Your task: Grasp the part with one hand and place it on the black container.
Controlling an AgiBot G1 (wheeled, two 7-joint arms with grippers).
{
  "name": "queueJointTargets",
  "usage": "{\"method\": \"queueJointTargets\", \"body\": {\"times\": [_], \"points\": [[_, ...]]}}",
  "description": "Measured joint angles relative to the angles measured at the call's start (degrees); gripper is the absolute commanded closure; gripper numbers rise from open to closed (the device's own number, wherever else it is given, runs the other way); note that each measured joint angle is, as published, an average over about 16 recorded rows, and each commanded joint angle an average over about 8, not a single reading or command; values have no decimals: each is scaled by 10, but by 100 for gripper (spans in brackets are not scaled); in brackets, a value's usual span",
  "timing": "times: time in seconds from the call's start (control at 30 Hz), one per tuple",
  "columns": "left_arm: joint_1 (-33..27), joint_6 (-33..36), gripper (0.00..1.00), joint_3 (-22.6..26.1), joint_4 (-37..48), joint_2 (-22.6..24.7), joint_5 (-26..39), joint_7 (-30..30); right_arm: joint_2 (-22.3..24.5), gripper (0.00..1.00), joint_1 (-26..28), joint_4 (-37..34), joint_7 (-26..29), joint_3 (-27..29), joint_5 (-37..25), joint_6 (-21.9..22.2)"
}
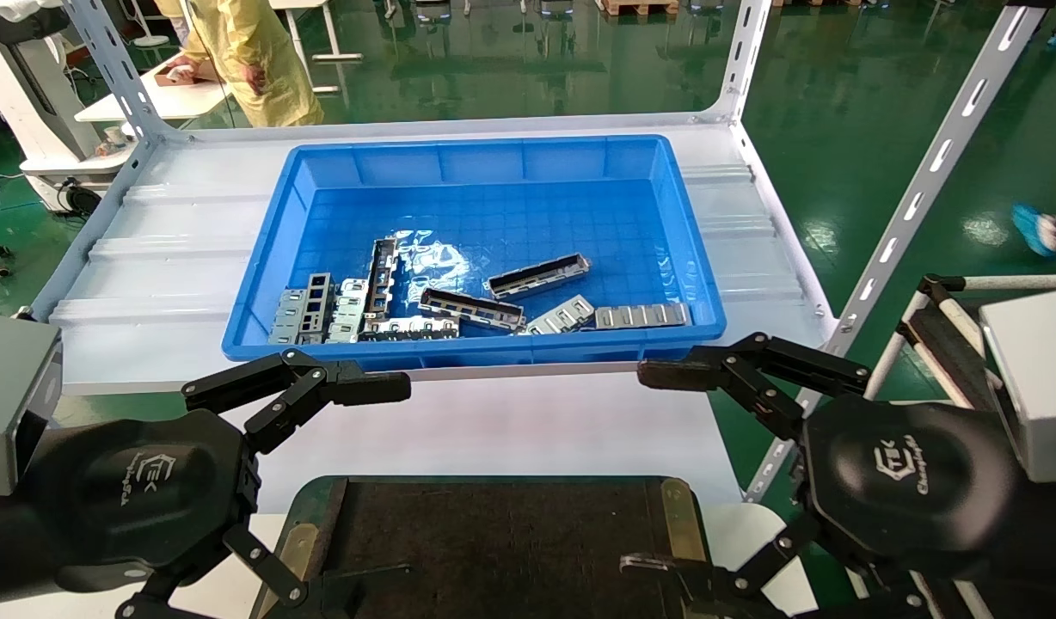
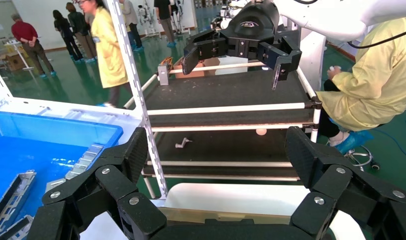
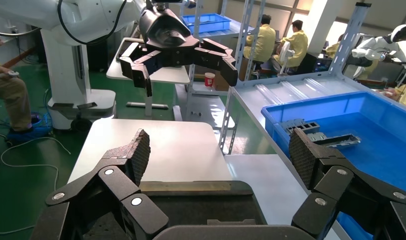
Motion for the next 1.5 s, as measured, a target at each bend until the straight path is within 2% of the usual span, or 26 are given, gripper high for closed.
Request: {"method": "queueJointTargets", "body": {"times": [1.5], "points": [[0, 0, 0, 0, 0, 0, 0, 0, 0, 0, 0, 0, 0, 0, 0, 0]]}}
